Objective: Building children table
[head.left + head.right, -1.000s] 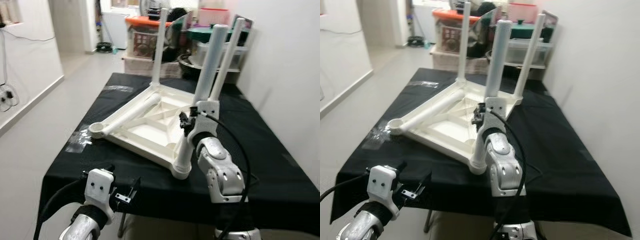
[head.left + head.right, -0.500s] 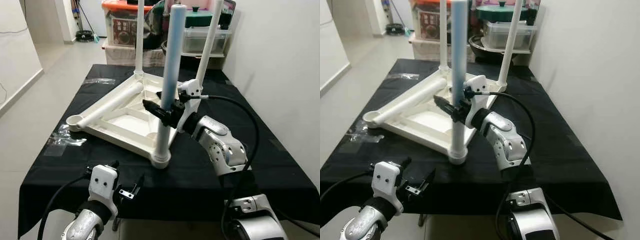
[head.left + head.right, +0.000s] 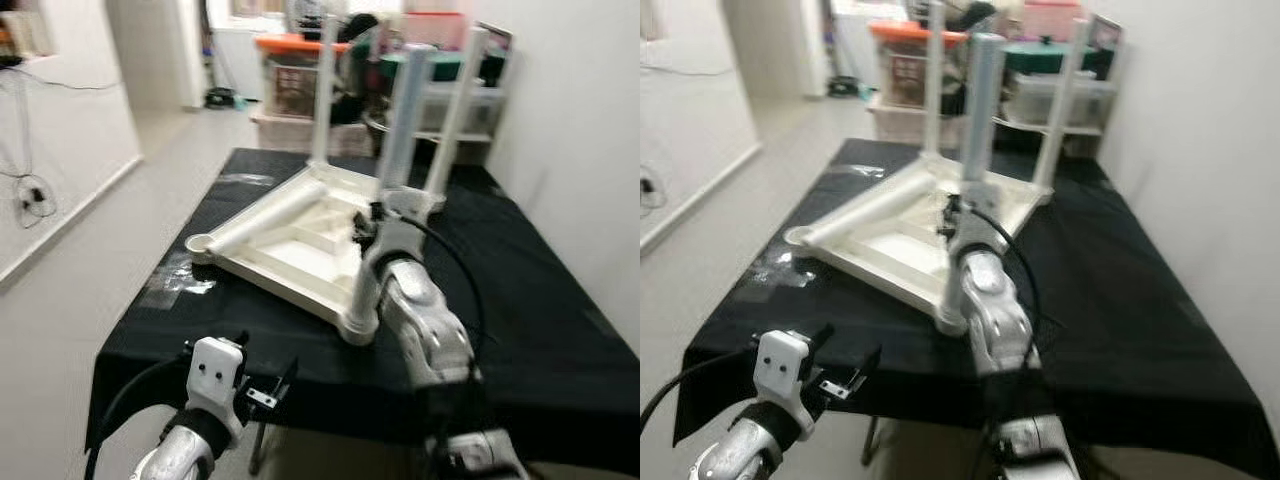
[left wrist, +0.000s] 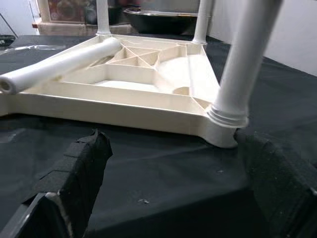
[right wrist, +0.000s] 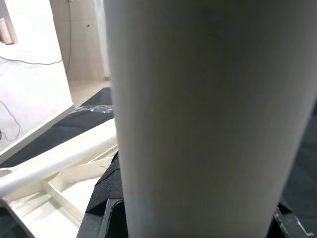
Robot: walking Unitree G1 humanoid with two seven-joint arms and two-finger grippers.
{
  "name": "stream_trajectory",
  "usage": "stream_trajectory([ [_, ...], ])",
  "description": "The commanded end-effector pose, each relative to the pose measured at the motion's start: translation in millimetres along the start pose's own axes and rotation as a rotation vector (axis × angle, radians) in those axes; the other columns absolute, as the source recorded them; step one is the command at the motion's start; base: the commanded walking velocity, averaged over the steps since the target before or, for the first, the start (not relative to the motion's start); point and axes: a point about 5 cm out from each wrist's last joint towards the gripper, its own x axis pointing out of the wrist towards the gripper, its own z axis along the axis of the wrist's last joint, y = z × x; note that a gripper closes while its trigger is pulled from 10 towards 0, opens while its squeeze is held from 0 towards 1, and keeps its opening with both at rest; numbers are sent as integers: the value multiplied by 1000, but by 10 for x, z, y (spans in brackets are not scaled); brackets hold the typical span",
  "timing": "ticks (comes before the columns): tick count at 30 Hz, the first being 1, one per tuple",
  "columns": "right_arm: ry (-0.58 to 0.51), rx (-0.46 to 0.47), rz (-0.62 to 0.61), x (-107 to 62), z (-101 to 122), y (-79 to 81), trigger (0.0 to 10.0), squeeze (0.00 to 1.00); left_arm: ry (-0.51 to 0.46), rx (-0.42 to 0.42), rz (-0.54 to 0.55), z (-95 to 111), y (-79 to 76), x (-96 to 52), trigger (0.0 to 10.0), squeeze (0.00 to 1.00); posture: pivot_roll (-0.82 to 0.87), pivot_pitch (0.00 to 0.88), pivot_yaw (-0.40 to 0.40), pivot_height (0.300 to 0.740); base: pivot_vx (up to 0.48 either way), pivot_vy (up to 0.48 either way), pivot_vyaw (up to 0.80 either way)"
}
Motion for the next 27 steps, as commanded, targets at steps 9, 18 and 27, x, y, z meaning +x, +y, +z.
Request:
stream_trajectory([
  [9,-13,75,628,-29,64,315,10000,0,-10,6,-9,29,1,52,10000,0,39,0,-58,740,0,0,0],
  [18,-27,-104,1253,-247,16,647,10000,0,-17,26,-4,44,31,64,10000,0,105,0,-87,740,0,0,0],
  [27,170,-128,828,110,-276,607,0,0,-19,15,18,25,26,55,10000,0,109,0,-111,740,0,0,0],
])
